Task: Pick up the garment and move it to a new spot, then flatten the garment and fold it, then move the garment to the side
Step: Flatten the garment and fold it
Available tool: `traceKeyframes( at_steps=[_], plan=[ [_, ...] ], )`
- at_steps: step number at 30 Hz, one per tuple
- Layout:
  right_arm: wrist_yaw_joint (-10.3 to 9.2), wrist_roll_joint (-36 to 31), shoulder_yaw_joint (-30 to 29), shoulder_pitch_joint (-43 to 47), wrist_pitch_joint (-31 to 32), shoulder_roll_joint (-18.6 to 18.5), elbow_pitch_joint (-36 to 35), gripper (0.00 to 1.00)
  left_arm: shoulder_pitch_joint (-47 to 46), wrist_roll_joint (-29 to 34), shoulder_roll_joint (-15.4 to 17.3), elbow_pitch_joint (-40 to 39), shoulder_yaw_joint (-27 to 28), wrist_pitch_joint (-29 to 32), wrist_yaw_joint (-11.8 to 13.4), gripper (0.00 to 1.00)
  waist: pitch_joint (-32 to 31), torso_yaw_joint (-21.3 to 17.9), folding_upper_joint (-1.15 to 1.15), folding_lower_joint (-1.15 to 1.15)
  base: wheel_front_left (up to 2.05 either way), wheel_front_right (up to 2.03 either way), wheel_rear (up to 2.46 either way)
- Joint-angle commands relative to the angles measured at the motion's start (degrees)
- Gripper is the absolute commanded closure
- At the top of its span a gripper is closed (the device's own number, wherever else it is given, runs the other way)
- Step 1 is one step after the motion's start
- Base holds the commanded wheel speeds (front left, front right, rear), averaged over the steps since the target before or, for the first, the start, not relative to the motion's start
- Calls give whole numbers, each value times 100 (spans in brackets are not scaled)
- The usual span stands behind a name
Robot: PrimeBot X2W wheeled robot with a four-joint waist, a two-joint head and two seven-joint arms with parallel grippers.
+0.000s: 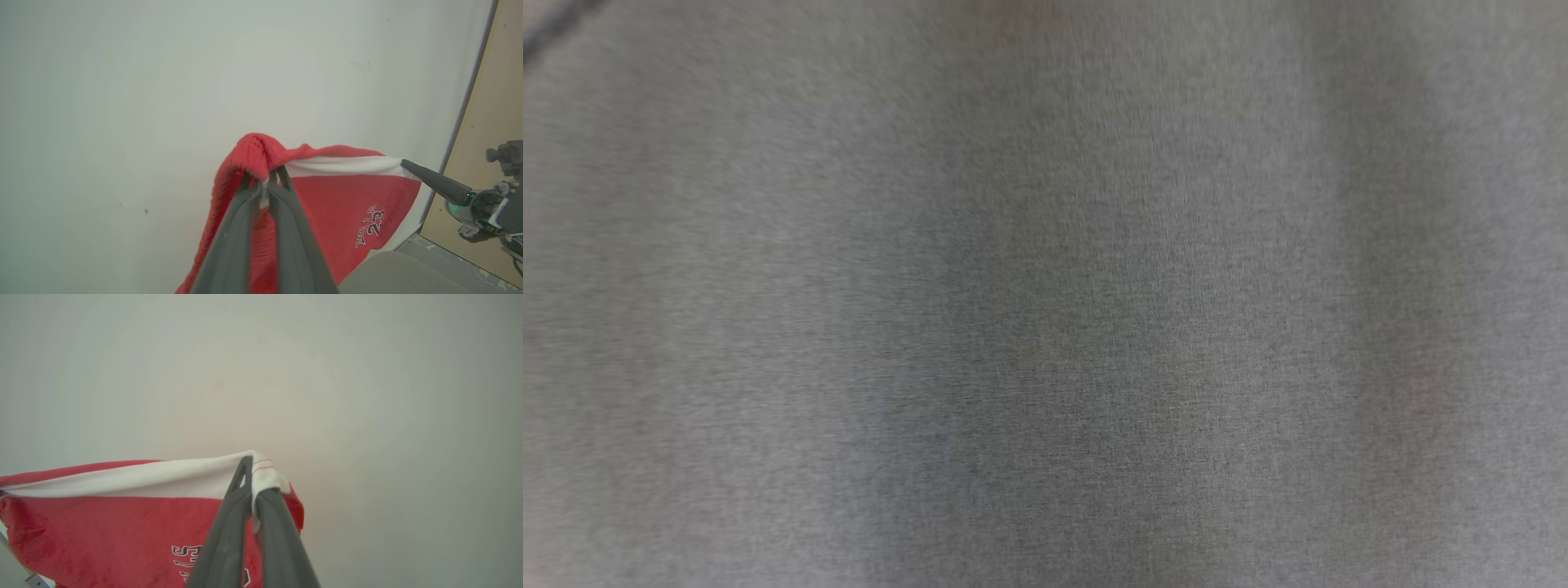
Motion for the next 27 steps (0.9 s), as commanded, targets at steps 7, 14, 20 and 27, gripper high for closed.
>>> traceKeyframes(
  at_steps=[7, 14, 20, 27],
  plan=[
    [21, 36, 33, -796, -333, -36, 570, 100, -806, -72, -105, 234, -396, -45, 10, 100, 521, -183, -2, -2, 0, 0, 0],
    [21, 413, 356, -585, -340, -319, 294, 100, -754, -169, -21, -4, -947, -341, 10, 100, 641, -174, -2, -2, 0, 0, 0],
    [21, 830, 861, 599, -399, -890, -543, 100, 192, -561, 281, -839, -1307, -936, 10, 100, 472, -198, -2, -2, 0, 0, 0],
    [21, 1391, 1214, 2768, -756, -1472, -1440, 100, 2262, -582, 549, -1601, -1089, -1189, 9, 100, -1, -151, -2, -2, 0, 0, 0]
  ],
)
